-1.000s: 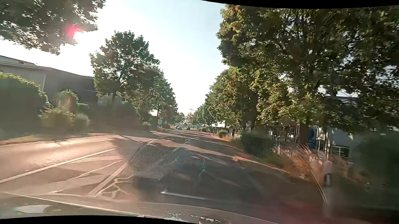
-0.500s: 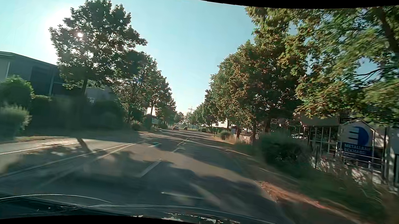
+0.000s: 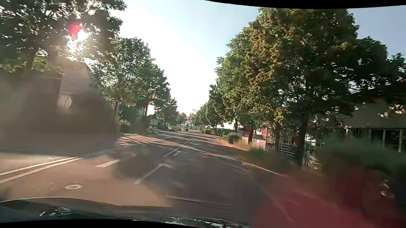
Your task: Follow the waypoints while adhering to traffic rules and regulations
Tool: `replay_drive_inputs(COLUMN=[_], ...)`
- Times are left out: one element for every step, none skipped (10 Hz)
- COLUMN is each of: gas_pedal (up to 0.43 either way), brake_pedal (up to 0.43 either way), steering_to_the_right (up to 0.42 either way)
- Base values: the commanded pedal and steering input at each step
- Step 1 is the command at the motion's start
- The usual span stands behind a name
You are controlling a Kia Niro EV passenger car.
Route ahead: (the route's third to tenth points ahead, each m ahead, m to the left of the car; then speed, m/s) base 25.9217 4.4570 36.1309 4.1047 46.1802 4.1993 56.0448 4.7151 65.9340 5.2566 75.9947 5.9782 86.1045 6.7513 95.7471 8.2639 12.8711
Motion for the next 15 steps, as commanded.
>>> replay_drive_inputs(gas_pedal=[0.087,0.079,0.079,0.079,0.079,0.079,0.079,0.079,0.079,0.079,0.079,0.079,0.079,0.079,0.079], brake_pedal=[0.000,0.000,0.000,0.000,0.000,0.000,0.000,0.000,0.000,0.000,0.000,0.000,0.000,0.000,0.000], steering_to_the_right=[0.000,-0.001,-0.001,-0.001,0.000,-0.001,0.000,-0.001,0.000,0.000,-0.001,-0.001,0.000,-0.001,-0.001])
